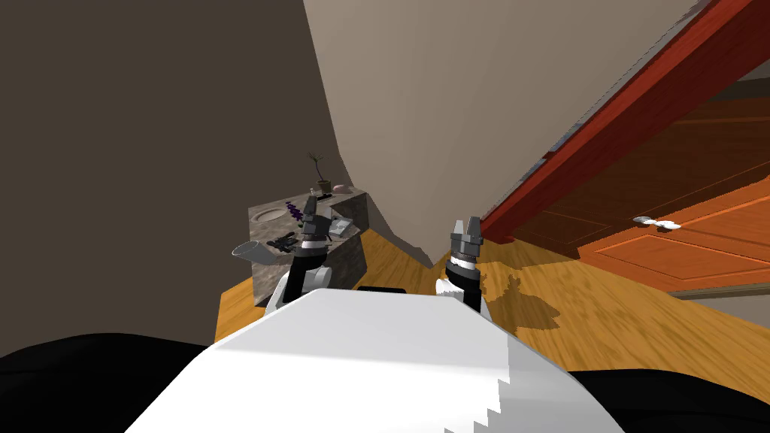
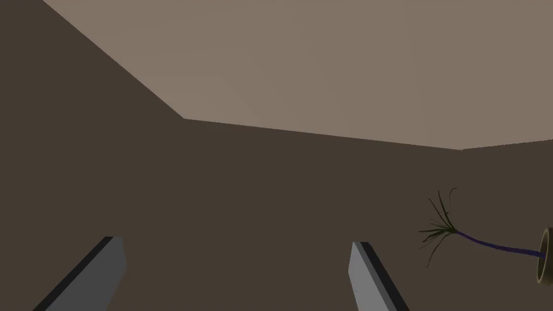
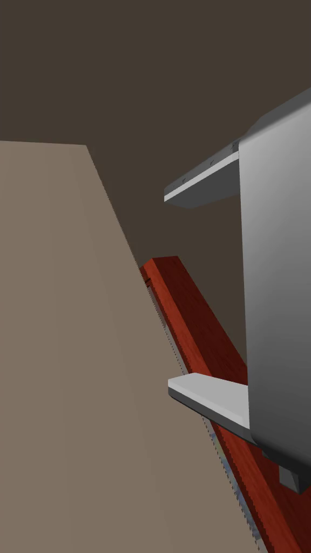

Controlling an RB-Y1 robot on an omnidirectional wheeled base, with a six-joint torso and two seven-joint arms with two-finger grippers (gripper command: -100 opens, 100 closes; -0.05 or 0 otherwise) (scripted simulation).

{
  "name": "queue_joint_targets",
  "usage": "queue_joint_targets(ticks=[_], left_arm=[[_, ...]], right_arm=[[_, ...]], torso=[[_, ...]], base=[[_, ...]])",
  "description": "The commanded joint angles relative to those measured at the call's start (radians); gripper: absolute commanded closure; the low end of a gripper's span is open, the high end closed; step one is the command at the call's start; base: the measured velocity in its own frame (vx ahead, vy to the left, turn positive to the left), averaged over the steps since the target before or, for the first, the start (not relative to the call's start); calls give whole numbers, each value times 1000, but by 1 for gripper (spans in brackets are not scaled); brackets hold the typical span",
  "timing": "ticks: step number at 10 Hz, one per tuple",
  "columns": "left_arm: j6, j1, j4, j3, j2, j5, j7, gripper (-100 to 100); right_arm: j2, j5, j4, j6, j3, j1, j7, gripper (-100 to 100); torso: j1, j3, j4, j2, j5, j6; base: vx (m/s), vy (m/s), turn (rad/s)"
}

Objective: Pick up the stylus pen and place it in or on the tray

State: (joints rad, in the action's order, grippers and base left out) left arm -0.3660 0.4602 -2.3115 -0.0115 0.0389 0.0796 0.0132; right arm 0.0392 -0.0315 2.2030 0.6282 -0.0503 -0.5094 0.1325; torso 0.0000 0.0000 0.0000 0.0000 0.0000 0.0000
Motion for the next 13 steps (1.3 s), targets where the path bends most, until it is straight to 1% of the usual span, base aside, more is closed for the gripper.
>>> queue_joint_targets(ticks=[1,2,3,6,9,13], left_arm=[[-1,-7,19,-4,34,12,-15,-100],[-1,-11,31,-6,46,20,-26,-100],[-2,-23,64,-13,67,40,-52,-100],[-4,-47,130,-28,88,81,-106,-100],[-6,-76,207,-47,98,128,-171,-100],[-10,-113,315,-70,100,194,-264,-100]], right_arm=[[0,0,0,0,0,0,0,0],[0,0,0,0,0,0,0,0],[0,0,0,0,0,0,0,0],[0,0,0,0,0,0,0,0],[0,0,0,0,0,0,0,0],[0,0,0,0,0,0,0,0]], torso=[[0,0,0,0,0,0],[1,0,0,0,0,0],[2,1,0,1,1,0],[5,1,0,2,1,0],[6,1,1,2,1,0],[7,2,1,3,2,0]], base=[[-6,16,23],[-25,36,27],[-37,70,44],[-33,75,37],[-36,86,46],[-41,96,42]])
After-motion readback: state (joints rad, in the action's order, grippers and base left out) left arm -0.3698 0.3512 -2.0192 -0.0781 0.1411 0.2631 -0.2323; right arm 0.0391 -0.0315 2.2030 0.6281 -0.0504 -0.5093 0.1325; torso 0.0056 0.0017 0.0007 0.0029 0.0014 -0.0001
